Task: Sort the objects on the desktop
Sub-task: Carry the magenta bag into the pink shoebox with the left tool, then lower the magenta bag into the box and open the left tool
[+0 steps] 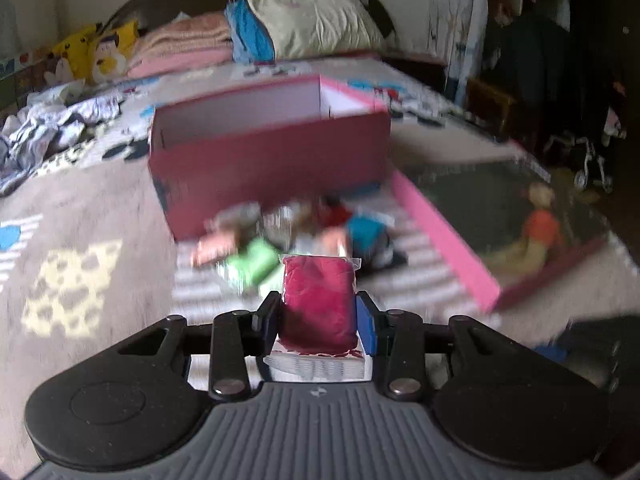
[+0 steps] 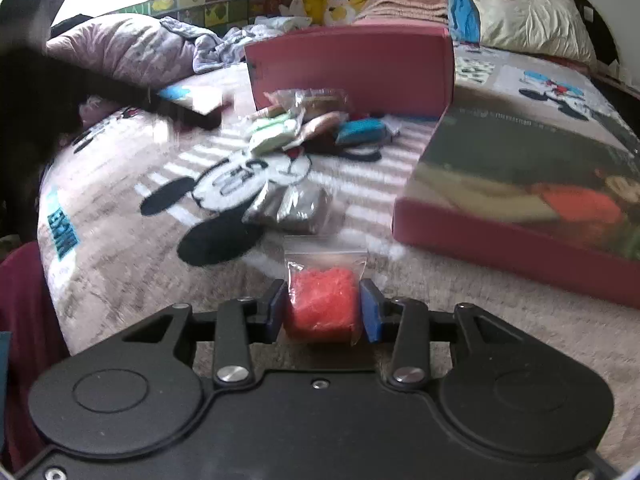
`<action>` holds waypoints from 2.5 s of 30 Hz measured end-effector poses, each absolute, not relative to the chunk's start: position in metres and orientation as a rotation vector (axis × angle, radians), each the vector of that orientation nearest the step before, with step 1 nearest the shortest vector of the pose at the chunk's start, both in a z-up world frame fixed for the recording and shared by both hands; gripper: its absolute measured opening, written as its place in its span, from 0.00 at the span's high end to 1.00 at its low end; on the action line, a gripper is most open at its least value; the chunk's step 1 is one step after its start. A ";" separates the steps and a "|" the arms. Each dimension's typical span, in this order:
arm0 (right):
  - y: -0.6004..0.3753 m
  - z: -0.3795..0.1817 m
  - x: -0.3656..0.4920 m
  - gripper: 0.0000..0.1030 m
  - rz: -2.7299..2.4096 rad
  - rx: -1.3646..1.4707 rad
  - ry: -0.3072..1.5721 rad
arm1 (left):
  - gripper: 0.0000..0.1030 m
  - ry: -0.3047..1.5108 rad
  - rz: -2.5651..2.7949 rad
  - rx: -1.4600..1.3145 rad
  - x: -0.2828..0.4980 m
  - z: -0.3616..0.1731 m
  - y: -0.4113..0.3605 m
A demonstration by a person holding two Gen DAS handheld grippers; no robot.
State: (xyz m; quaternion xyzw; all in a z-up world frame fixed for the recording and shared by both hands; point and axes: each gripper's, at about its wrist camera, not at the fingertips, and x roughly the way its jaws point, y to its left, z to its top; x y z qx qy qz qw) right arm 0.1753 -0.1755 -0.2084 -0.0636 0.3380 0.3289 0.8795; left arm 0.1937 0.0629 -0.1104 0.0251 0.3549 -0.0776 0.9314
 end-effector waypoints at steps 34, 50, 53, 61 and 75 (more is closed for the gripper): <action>-0.173 -0.212 0.173 0.59 0.684 -0.150 0.706 | 0.63 0.627 -0.069 0.054 0.380 -0.057 0.096; -0.177 -0.216 0.176 0.60 0.699 -0.121 0.704 | 0.63 0.768 -0.045 -0.082 0.445 -0.086 0.103; -0.177 -0.216 0.176 0.60 0.702 -0.116 0.702 | 0.63 0.816 -0.028 -0.077 0.460 -0.096 0.101; -0.180 -0.218 0.177 0.60 0.715 -0.104 0.704 | 0.63 0.906 0.011 -0.103 0.489 -0.120 0.098; -0.183 -0.219 0.179 0.60 0.731 -0.090 0.704 | 0.54 1.007 0.030 -0.113 0.506 -0.139 0.100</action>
